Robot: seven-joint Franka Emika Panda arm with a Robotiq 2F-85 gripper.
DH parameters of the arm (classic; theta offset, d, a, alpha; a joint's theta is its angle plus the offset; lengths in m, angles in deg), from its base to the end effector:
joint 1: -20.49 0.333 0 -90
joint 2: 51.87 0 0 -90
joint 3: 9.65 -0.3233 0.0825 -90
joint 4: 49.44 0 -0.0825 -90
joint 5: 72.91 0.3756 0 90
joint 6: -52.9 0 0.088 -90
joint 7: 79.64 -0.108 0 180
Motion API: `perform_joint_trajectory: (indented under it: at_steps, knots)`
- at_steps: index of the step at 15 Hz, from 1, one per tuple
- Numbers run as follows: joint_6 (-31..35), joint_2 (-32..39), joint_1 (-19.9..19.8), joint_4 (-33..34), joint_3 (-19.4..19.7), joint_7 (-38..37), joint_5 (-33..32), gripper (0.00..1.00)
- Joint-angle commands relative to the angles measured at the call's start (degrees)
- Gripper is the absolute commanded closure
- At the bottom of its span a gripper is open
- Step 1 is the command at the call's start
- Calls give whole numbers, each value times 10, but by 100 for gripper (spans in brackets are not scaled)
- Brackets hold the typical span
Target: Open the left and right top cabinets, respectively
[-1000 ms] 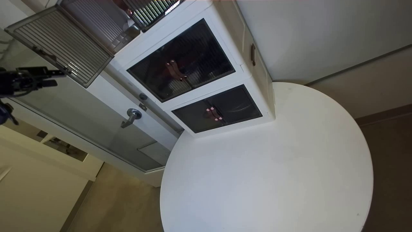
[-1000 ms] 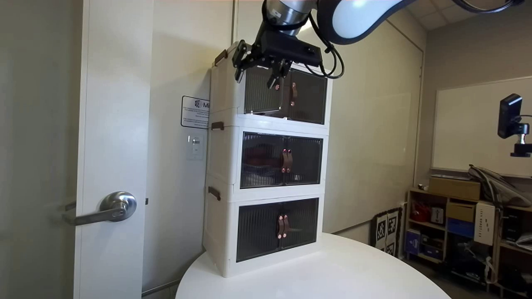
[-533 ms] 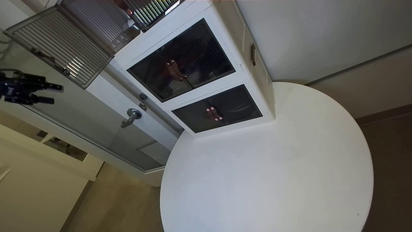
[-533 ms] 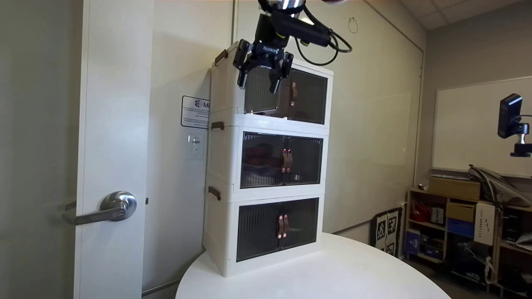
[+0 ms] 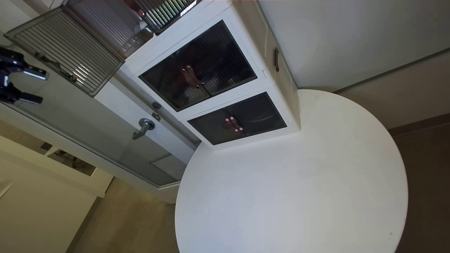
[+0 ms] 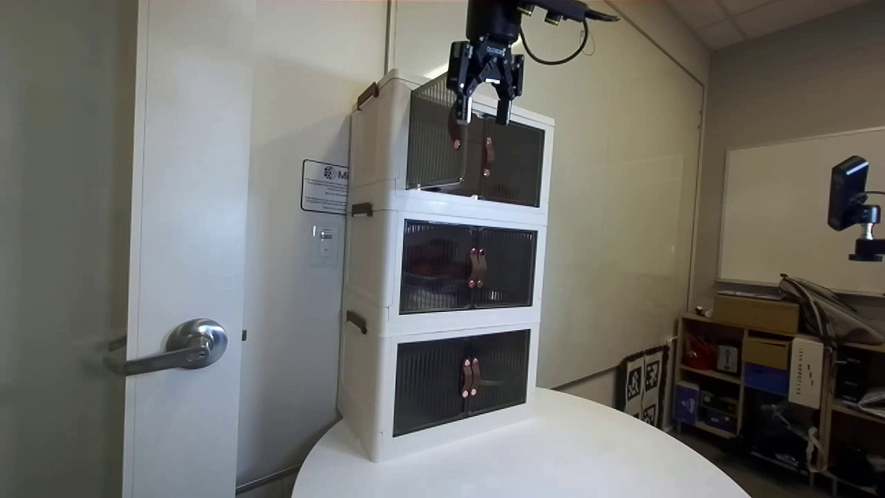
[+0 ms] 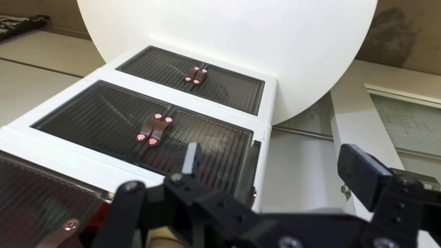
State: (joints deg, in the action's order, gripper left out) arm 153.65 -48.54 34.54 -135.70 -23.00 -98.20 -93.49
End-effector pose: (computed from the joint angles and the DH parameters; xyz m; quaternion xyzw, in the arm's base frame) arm 0.5340 0.2362 0.6534 0.9763 0.0906 0.1558 0.1201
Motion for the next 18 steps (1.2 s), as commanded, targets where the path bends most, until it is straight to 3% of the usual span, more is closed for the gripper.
perform_joint_trajectory:
  at_steps: [1, 8, 14, 18]
  knots:
    - [-52, 17, -7, 64, 12, 13, 13, 0]
    - [-39, 35, -43, 124, 57, -76, -12, 0]
    - [82, 60, -91, 139, 103, -107, -23, 0]
    - [188, 98, -147, 167, 122, -47, 77, 0]
